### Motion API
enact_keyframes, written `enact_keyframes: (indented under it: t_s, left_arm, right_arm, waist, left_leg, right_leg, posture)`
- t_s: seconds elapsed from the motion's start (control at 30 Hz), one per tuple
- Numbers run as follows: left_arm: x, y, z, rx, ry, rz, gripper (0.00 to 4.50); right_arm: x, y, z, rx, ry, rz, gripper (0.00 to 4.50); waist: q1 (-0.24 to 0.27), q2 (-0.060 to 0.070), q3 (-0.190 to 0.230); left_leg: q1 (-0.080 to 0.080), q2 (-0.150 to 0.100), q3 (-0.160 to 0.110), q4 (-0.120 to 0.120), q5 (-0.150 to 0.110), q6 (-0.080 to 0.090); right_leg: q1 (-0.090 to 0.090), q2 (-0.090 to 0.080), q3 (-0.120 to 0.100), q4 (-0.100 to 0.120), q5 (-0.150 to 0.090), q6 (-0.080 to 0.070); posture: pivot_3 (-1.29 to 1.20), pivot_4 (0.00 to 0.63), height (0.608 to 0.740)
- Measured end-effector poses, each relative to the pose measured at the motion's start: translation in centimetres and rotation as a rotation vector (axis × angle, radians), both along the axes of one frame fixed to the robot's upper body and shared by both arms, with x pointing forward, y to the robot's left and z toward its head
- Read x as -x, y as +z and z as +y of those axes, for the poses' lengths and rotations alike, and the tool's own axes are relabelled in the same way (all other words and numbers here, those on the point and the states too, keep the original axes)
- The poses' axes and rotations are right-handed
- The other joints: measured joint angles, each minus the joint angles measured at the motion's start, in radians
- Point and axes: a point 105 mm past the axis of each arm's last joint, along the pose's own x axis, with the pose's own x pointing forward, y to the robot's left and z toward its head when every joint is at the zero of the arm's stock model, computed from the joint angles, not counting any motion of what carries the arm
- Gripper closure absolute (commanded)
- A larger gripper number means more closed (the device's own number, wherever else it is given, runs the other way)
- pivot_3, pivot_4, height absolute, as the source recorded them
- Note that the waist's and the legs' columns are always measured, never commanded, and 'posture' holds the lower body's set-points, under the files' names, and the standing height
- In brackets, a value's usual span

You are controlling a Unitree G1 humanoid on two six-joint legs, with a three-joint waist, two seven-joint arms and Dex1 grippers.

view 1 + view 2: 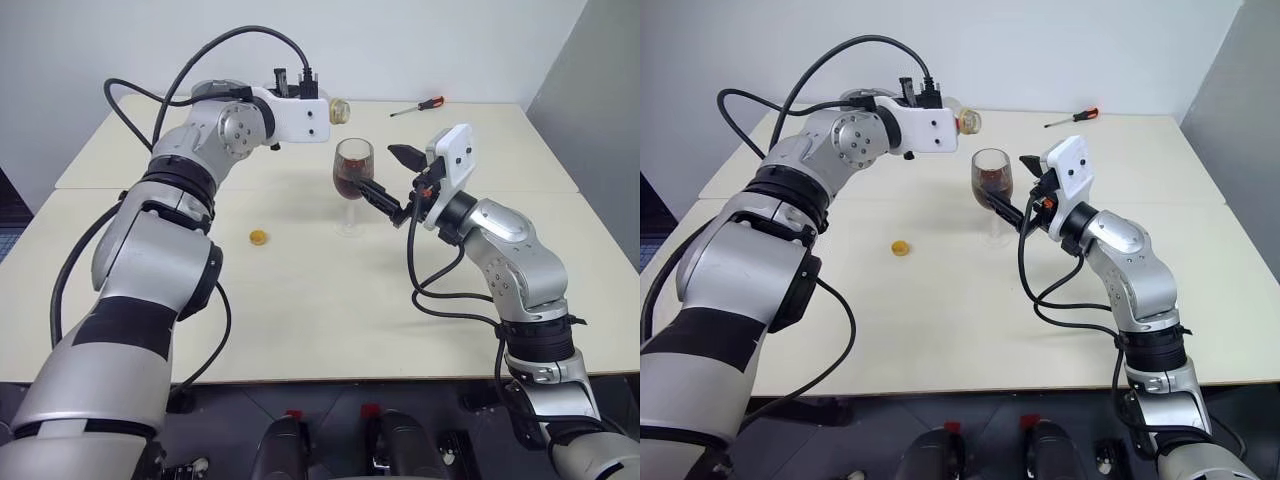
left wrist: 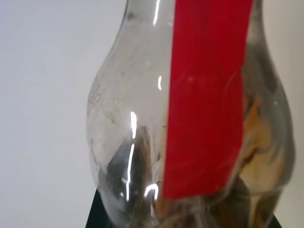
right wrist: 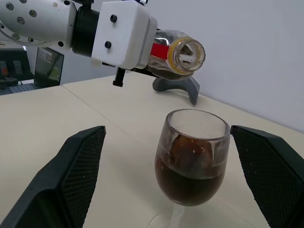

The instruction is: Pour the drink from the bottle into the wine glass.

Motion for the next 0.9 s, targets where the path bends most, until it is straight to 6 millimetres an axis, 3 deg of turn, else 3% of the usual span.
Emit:
enact_keyframes:
  t_s: [0.67, 0.8, 0.9]
  left_arm:
    - [0.1, -1.4, -0.4, 0.512, -0.056, 0.297, 3.44]
    - [-0.1, -3.6, 1.4, 0.625, -0.014, 0.352, 3.44]
    - [-0.2, -5.1, 4.3, 0.739, 0.058, 0.366, 3.44]
  right_arm:
    - [0.1, -0.1, 0.1, 0.001, 0.011, 0.005, 0.0]
    - [0.8, -0.2, 0.4, -0.013, 0.061, 0.012, 0.0]
    - [2.0, -0.5, 0.9, -0.024, 0.135, 0.036, 0.0]
  waist:
    - [-0.003, 0.0, 0.0]
    - [-0.006, 0.0, 0.0]
    - [-0.015, 0.0, 0.0]
  left_leg:
    - [0.0, 0.0, 0.0, 0.0, 0.0, 0.0]
    - [0.001, 0.001, -0.001, 0.0, 0.0, 0.0]
    - [0.001, 0.001, -0.001, 0.0, 0.0, 0.0]
  right_leg:
    - [0.0, 0.0, 0.0, 0.001, 0.0, 0.0]
    - [0.0, 0.001, 0.0, 0.001, 0.0, 0.0]
    - [0.0, 0.001, 0.0, 0.001, 0.0, 0.0]
  posture:
    - [0.0, 0.15, 0.74]
    - [0.0, 0.15, 0.74]
    - [0.0, 0.15, 0.74]
